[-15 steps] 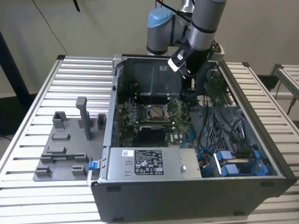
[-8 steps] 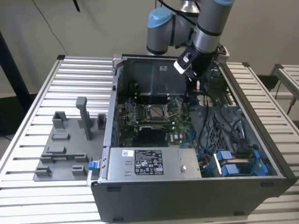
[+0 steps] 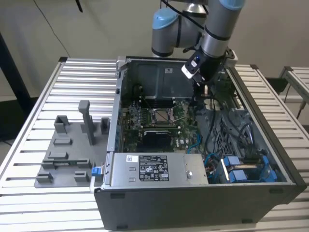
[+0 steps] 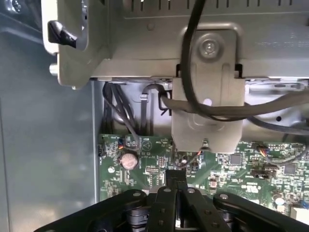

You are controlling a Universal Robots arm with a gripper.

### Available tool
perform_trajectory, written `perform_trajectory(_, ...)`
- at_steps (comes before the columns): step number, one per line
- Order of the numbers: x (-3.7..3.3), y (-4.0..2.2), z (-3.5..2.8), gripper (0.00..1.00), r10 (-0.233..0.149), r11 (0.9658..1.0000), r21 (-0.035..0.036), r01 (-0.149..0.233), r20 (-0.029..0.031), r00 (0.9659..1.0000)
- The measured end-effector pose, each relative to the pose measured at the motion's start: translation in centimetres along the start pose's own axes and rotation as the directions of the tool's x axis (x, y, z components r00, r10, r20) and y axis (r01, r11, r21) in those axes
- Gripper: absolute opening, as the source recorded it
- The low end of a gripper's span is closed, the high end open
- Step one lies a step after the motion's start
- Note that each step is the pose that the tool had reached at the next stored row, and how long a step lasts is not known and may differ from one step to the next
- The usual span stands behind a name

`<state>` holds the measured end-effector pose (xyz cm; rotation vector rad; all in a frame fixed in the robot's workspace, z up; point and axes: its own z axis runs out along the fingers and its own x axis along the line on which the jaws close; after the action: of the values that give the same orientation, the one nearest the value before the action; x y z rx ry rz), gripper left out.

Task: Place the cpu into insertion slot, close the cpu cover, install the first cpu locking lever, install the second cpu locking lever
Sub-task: 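Close the cpu cover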

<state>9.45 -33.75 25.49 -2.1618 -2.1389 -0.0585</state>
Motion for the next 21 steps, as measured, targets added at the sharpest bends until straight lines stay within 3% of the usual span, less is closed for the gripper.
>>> perform_trajectory(5, 0.87, 0.02, 0.78, 0.11, -0.002, 1.0, 0.0002, 0.002, -0.0053, 1.0)
perform_trajectory(9, 1.2, 0.05, 1.54, 0.11, -0.004, 1.0, 0.0004, 0.004, -0.0053, 1.0)
perform_trajectory(18, 1.2, 0.09, 3.18, 0.11, -0.015, 0.9999, 0.0022, 0.015, -0.0049, 0.9999)
perform_trajectory(21, 1.03, 0.02, 3.48, 0.11, -0.018, 0.9998, 0.01, 0.018, -0.0045, 0.9998)
